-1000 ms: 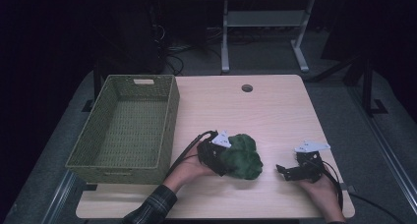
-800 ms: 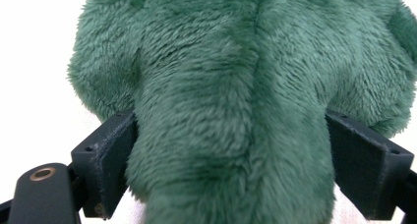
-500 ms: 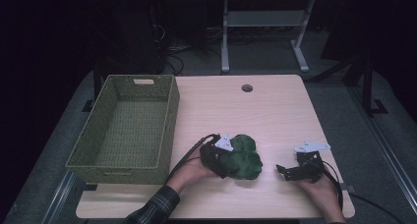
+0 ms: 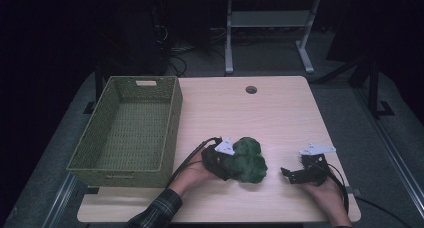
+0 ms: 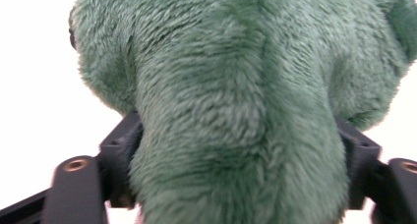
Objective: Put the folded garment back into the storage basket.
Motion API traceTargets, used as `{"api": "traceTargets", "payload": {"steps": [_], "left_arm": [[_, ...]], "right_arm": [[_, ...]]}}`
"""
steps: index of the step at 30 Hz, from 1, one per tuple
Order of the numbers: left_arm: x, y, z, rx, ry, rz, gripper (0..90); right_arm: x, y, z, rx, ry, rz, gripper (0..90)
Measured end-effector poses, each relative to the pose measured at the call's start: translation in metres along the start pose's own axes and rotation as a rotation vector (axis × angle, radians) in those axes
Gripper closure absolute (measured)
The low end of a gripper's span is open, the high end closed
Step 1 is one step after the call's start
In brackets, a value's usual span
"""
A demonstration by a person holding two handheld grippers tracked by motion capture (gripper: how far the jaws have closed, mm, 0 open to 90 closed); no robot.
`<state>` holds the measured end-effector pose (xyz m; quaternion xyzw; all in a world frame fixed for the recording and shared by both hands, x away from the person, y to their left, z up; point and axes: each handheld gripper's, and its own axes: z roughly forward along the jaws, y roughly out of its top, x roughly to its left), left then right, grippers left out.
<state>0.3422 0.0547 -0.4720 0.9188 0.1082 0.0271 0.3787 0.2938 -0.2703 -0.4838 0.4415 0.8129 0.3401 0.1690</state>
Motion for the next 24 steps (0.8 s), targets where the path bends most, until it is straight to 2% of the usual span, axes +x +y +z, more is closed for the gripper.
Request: {"api": "traceTargets", "payload": {"steps": [1, 7, 10, 13, 19, 24], "left_arm": [[0.0, 0.001, -0.001, 0.005, -0.005, 0.013, 34.1], [-0.003, 0.003, -0.004, 0.026, -0.023, 0.009, 58.7], [-0.003, 0.004, -0.004, 0.027, -0.033, -0.01, 65.7], [-0.004, 0.006, -0.004, 0.044, -0.024, -0.023, 68.6], [-0.003, 0.007, -0.006, 0.056, -0.036, -0.083, 70.1], [-0.004, 0.01, -0.011, 0.073, -0.029, -0.105, 70.1]], "right_arm": [[0.0, 0.0, 0.0, 0.0, 0.0, 0.0, 1.1], [0.0, 0.0, 0.0, 0.001, 0.0, 0.002, 1.1], [0.0, 0.0, 0.0, 0.001, 0.0, 0.003, 1.1], [0.0, 0.0, 0.0, 0.001, -0.001, 0.004, 1.1], [0.001, 0.0, 0.0, 0.0, -0.004, 0.006, 1.1], [0.001, 0.0, 0.0, 0.003, -0.003, 0.01, 1.1]]}}
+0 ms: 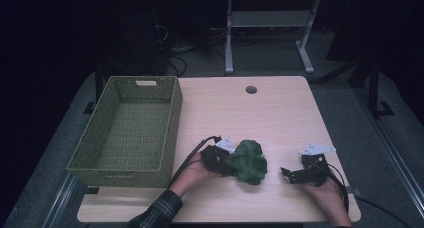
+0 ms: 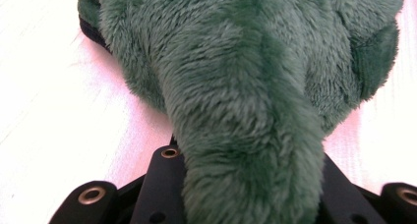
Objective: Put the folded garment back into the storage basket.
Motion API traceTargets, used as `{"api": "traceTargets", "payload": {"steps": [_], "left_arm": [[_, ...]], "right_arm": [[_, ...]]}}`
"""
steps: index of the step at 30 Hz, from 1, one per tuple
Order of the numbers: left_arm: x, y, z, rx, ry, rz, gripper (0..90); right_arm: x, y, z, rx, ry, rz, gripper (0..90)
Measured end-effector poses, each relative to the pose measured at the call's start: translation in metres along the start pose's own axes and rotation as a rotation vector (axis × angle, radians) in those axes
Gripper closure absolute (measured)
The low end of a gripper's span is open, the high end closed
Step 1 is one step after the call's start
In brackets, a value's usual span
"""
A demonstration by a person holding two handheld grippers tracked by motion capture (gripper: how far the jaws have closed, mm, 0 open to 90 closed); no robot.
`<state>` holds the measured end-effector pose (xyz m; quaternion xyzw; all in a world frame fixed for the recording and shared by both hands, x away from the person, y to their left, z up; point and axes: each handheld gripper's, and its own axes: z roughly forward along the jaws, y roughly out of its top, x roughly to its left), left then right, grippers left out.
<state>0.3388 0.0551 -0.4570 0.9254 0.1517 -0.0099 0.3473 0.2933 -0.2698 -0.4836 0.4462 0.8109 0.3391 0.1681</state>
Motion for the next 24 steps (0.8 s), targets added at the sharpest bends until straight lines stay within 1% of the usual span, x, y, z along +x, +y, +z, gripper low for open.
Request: {"api": "traceTargets", "payload": {"steps": [2, 3, 4, 5, 6, 11, 13, 14, 16, 18, 19, 20, 21, 24], "left_arm": [[-0.001, 0.001, -0.003, 0.008, -0.002, -0.002, 70.1], [-0.002, 0.001, -0.004, 0.006, -0.004, -0.012, 70.1], [-0.002, 0.001, -0.005, 0.006, -0.002, -0.011, 70.1], [-0.003, 0.002, -0.007, 0.001, -0.004, -0.02, 70.1], [-0.002, 0.002, -0.008, 0.003, 0.0, -0.015, 70.1], [-0.002, 0.004, -0.017, -0.008, 0.005, -0.049, 69.9], [-0.001, 0.005, -0.021, -0.021, 0.004, -0.061, 69.9], [0.0, 0.007, -0.024, -0.023, 0.008, -0.058, 69.9], [0.0, 0.009, -0.029, -0.029, 0.014, -0.07, 69.8], [0.0, 0.012, -0.035, -0.026, 0.018, -0.074, 69.7], [0.0, 0.013, -0.037, -0.033, 0.021, -0.076, 69.7], [0.0, 0.015, -0.04, -0.03, 0.022, -0.072, 69.6], [-0.001, 0.016, -0.043, -0.032, 0.021, -0.079, 69.6], [-0.001, 0.021, -0.051, -0.032, 0.027, -0.077, 69.5]], "right_arm": [[0.0, 0.0, 0.0, 0.0, 0.0, 0.0, 1.1], [0.0, 0.0, 0.0, 0.0, 0.0, 0.0, 1.1], [0.0, 0.0, 0.0, 0.0, 0.0, 0.0, 1.1], [0.0, 0.0, 0.0, 0.0, 0.0, 0.0, 1.1], [0.0, 0.0, 0.0, 0.0, 0.0, 0.0, 1.1], [0.0, 0.0, 0.0, -0.001, 0.001, 0.0, 1.1], [0.0, 0.0, 0.0, -0.001, 0.0, 0.001, 1.1], [0.0, 0.0, 0.0, -0.002, 0.0, 0.001, 1.1], [0.0, 0.0, 0.0, -0.002, 0.0, 0.001, 1.1], [0.0, 0.0, 0.0, -0.002, 0.0, 0.002, 1.1], [0.0, 0.0, 0.0, -0.002, 0.0, 0.002, 1.1], [0.0, 0.0, 0.0, -0.002, 0.0, 0.002, 1.1], [0.0, 0.0, 0.0, -0.002, 0.0, 0.002, 1.1], [0.0, 0.0, 0.0, -0.001, 0.0, 0.002, 1.1]]}}
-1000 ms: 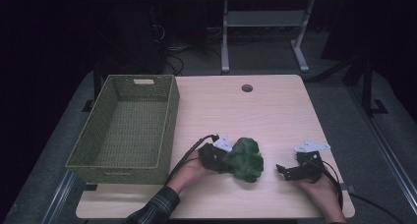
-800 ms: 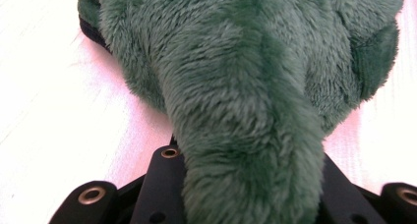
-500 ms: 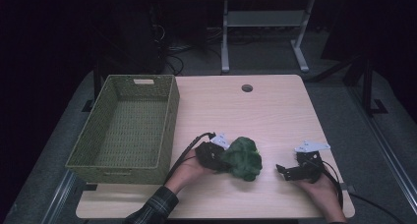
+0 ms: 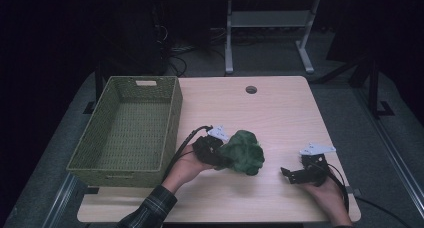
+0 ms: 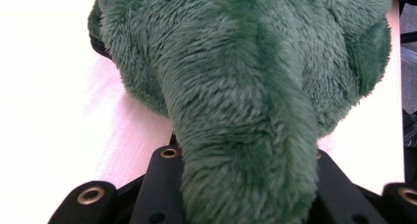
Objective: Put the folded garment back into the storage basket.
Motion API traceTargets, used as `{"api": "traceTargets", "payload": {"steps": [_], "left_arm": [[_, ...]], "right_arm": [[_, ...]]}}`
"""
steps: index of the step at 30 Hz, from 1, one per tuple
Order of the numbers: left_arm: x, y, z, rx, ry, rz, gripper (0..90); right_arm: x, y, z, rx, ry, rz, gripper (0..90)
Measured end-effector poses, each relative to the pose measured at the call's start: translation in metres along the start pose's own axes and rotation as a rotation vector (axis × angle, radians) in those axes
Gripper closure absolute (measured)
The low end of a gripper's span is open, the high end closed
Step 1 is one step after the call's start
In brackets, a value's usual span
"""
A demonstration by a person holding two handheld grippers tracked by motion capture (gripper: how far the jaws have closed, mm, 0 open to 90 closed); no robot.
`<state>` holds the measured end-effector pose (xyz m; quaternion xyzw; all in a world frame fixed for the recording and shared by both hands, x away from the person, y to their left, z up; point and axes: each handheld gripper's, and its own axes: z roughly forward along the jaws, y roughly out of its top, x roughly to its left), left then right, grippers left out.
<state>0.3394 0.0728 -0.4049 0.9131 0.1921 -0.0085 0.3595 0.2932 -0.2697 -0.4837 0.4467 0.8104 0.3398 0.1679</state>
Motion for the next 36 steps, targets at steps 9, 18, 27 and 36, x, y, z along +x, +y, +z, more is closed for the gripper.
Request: {"api": "traceTargets", "payload": {"steps": [9, 18, 27, 36], "left_arm": [[-0.006, 0.021, -0.032, 0.002, 0.033, 0.027, 69.4], [-0.004, 0.03, -0.067, -0.011, 0.059, 0.021, 69.2], [0.007, 0.025, -0.107, -0.027, 0.114, 0.0, 69.3], [0.019, 0.014, -0.142, -0.054, 0.173, -0.034, 69.3]], "right_arm": [[0.0, 0.0, 0.0, -0.001, -0.001, 0.0, 1.1], [0.0, 0.0, 0.0, 0.0, -0.001, 0.0, 1.1], [0.0, 0.0, 0.0, -0.001, -0.001, 0.0, 1.1], [0.0, 0.0, 0.0, 0.0, 0.0, 0.0, 1.1]]}}
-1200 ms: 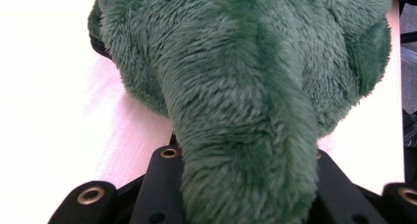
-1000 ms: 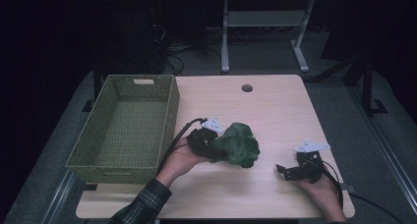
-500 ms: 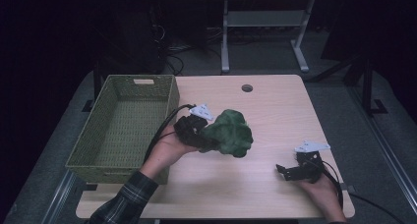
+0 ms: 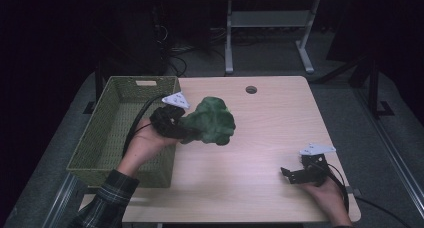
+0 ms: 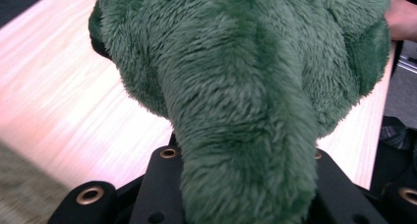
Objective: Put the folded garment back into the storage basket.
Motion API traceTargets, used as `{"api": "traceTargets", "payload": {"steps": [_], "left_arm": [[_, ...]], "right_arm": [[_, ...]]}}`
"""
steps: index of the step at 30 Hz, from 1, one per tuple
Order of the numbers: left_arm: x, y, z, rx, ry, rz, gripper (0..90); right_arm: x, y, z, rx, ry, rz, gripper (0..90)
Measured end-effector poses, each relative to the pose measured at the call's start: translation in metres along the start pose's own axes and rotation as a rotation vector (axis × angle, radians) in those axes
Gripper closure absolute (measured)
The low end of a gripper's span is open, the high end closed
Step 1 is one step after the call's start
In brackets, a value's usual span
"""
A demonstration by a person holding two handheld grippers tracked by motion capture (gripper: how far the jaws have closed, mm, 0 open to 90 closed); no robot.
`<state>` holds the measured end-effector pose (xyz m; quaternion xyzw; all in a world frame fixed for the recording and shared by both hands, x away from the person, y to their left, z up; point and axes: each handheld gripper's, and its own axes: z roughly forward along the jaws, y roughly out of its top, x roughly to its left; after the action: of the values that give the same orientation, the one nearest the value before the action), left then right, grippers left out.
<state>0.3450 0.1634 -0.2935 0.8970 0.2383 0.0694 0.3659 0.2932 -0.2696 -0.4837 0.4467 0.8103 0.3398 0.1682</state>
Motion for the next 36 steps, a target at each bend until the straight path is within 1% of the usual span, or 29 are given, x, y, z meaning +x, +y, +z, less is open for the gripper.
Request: {"api": "traceTargets", "payload": {"steps": [5, 8, 11, 14, 16, 17, 18, 22, 26, 28, 29, 30, 31, 34, 35, 36], "left_arm": [[0.013, -0.009, -0.021, -0.017, 0.046, -0.03, 69.3], [0.02, -0.016, -0.032, -0.027, 0.071, -0.055, 69.3], [0.028, -0.024, -0.042, -0.02, 0.1, -0.071, 69.3], [0.037, -0.034, -0.053, -0.021, 0.13, -0.092, 69.2], [0.044, -0.042, -0.06, -0.023, 0.149, -0.118, 69.3], [0.046, -0.045, -0.062, -0.026, 0.157, -0.122, 69.3], [0.049, -0.049, -0.065, -0.03, 0.169, -0.139, 69.2], [0.06, -0.063, -0.075, -0.043, 0.197, -0.174, 69.3], [0.07, -0.079, -0.079, -0.037, 0.235, -0.211, 69.3], [0.075, -0.086, -0.081, -0.037, 0.247, -0.229, 69.3], [0.078, -0.09, -0.081, -0.034, 0.252, -0.231, 69.2], [0.08, -0.094, -0.081, -0.034, 0.259, -0.245, 69.3], [0.083, -0.098, -0.081, -0.029, 0.267, -0.247, 69.3], [0.091, -0.111, -0.078, -0.021, 0.297, -0.274, 69.3], [0.093, -0.115, -0.077, -0.021, 0.305, -0.289, 69.3], [0.096, -0.118, -0.075, -0.015, 0.307, -0.293, 69.3]], "right_arm": [[0.0, 0.0, 0.0, -0.001, 0.0, 0.0, 1.1], [0.0, 0.0, 0.0, -0.001, 0.0, 0.001, 1.1], [0.0, 0.0, 0.0, -0.001, 0.0, 0.0, 1.1], [0.0, 0.0, 0.0, -0.001, 0.0, 0.001, 1.1], [0.0, 0.0, 0.0, -0.001, -0.001, 0.001, 1.1], [0.0, 0.0, 0.0, -0.001, 0.0, 0.001, 1.1], [0.0, 0.0, 0.0, -0.001, -0.001, 0.001, 1.1], [0.0, 0.0, 0.0, 0.0, -0.002, 0.003, 1.1], [0.0, 0.0, 0.0, 0.0, -0.003, 0.003, 1.1], [0.0, 0.0, 0.0, 0.002, -0.002, 0.002, 1.1], [0.0, 0.0, 0.0, 0.002, -0.003, 0.002, 1.1], [0.0, 0.0, 0.0, 0.002, -0.003, 0.002, 1.1], [0.0, 0.0, 0.0, 0.002, -0.003, 0.003, 1.1], [0.0, 0.0, 0.0, 0.002, -0.004, 0.003, 1.1], [0.0, 0.0, 0.0, 0.002, -0.004, 0.004, 1.1], [0.0, 0.0, 0.0, 0.002, -0.004, 0.004, 1.1]]}}
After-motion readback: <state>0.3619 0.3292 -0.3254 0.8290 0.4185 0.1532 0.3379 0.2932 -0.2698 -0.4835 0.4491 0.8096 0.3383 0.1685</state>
